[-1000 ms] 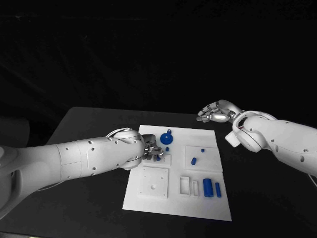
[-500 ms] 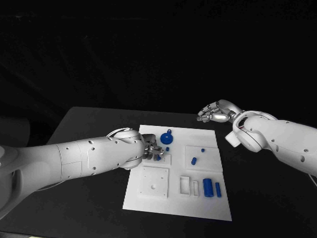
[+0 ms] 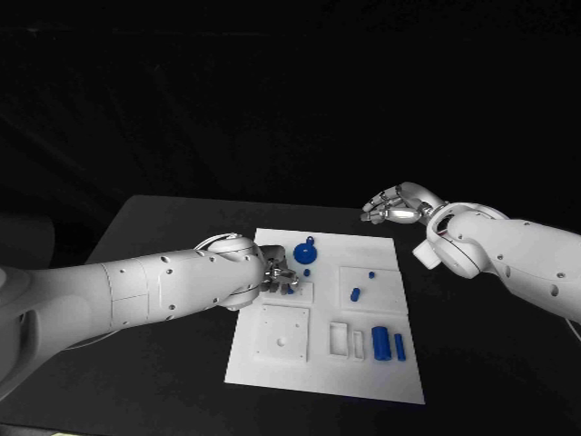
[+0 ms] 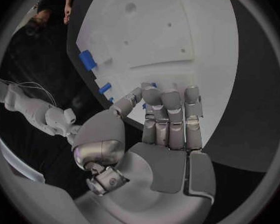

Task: Assemble the parts on the task board

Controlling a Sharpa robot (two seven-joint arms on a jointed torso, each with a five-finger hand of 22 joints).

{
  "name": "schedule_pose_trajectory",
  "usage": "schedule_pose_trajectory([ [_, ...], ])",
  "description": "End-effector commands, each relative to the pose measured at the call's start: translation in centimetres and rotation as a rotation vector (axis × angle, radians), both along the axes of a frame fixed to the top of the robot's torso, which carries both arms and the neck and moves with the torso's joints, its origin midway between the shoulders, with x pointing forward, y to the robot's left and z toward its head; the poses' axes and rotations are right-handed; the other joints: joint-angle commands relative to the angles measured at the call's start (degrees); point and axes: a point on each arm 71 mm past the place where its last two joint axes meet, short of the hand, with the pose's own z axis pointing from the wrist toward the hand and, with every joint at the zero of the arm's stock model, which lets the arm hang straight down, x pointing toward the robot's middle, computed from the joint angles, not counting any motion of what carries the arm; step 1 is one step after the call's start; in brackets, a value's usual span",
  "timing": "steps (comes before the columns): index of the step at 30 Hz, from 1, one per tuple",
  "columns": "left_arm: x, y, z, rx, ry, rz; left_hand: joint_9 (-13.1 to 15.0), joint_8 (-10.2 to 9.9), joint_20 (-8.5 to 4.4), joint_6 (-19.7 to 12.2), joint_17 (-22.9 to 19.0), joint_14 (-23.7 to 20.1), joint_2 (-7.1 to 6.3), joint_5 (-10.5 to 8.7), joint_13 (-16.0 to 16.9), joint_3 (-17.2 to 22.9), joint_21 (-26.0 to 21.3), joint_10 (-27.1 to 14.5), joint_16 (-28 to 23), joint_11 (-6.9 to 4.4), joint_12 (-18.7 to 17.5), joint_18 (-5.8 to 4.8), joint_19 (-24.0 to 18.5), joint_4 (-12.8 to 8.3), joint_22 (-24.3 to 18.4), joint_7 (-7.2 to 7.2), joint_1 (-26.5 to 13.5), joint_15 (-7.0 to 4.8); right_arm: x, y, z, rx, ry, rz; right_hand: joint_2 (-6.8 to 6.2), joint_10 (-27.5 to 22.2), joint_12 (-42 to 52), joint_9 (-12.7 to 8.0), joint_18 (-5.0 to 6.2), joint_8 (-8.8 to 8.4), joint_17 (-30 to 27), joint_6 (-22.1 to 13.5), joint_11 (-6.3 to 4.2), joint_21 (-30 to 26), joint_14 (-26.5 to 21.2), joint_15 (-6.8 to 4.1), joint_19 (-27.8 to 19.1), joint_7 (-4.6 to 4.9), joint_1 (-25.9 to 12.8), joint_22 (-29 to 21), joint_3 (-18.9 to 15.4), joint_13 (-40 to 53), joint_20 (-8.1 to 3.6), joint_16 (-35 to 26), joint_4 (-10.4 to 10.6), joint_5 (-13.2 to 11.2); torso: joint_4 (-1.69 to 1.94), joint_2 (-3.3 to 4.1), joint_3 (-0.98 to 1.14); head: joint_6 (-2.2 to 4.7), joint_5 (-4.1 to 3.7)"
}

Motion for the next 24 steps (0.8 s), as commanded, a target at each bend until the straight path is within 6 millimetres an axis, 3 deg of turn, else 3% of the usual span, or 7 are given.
schedule_pose_trajectory([
  [1,-0.10,0.10,-0.30,0.008,0.016,-0.003,-0.11,-0.31,-5.78,-0.42,-0.11,-0.10,2.33,-0.43,-0.02,-0.43,-0.39,0.08,-0.37,0.19,-0.41,-0.88,0.13,0.06,0.08,0.05,2.95,0.23,-0.06,0.10,0.00,0.000,0.003,0.015,-0.28,0.27,-0.23,-0.06,-1.09,0.21,-0.06,-0.57,0.07,-0.37,-0.26,0.03,-0.34,0.42,0.42,0.06,0.07,-0.07,-0.09,0.16,0.25,0.29,0.06,0.00,-0.03,-0.05,-0.01],
  [18,0.17,0.57,-0.19,0.014,-0.007,0.018,-0.25,-0.65,-5.64,-0.74,-0.32,-0.23,3.32,-1.97,-0.25,-0.99,-0.72,-0.01,-0.62,0.17,-0.93,-0.87,0.24,0.16,0.23,0.25,3.61,0.35,-0.06,0.07,0.01,0.000,0.003,0.015,-0.27,0.29,-0.29,-0.07,-1.10,0.23,-0.10,-0.59,0.07,-0.42,-0.28,0.03,-0.33,0.42,0.38,0.12,0.03,-0.06,-0.10,0.18,0.28,0.32,0.03,0.00,0.00,0.06,-0.01],
  [19,0.18,0.57,-0.19,0.014,-0.007,0.018,-0.26,-0.68,-5.63,-0.77,-0.34,-0.24,3.35,-2.22,-0.28,-1.05,-0.73,-0.02,-0.65,0.17,-0.98,-0.87,0.25,0.20,0.24,0.26,3.57,0.35,-0.06,0.08,0.01,0.000,0.003,0.015,-0.27,0.29,-0.29,-0.08,-1.10,0.23,-0.10,-0.59,0.08,-0.43,-0.28,0.03,-0.33,0.42,0.38,0.12,0.03,-0.06,-0.10,0.18,0.28,0.32,0.03,0.00,0.00,0.07,0.01],
  [20,0.19,0.59,-0.20,0.015,-0.007,0.019,-0.28,-0.79,-5.59,-0.90,-0.44,-0.30,3.65,-4.41,-0.39,-1.32,-0.84,-0.05,-0.79,0.17,-1.20,-0.80,0.33,0.27,0.28,0.32,3.47,0.33,-0.06,0.08,0.01,0.000,0.003,0.015,-0.27,0.29,-0.29,-0.08,-1.10,0.23,-0.11,-0.59,0.08,-0.43,-0.29,0.03,-0.33,0.42,0.38,0.12,0.03,-0.06,-0.10,0.18,0.29,0.32,0.02,-0.01,-0.02,0.06,0.05],
  [24,0.16,0.71,-0.21,0.017,-0.005,0.019,-0.32,-1.00,-5.58,-1.19,-0.55,-0.33,4.58,-5.15,-0.53,-1.65,-1.05,-0.04,-0.92,0.14,-1.47,-0.88,0.36,0.15,0.34,0.45,3.31,0.31,-0.06,0.07,0.01,0.000,0.003,0.016,-0.28,0.29,-0.31,-0.08,-1.10,0.23,-0.12,-0.60,0.08,-0.45,-0.29,0.03,-0.34,0.42,0.38,0.14,0.02,-0.06,-0.10,0.18,0.28,0.33,-0.03,0.01,0.01,0.02,0.07],
])
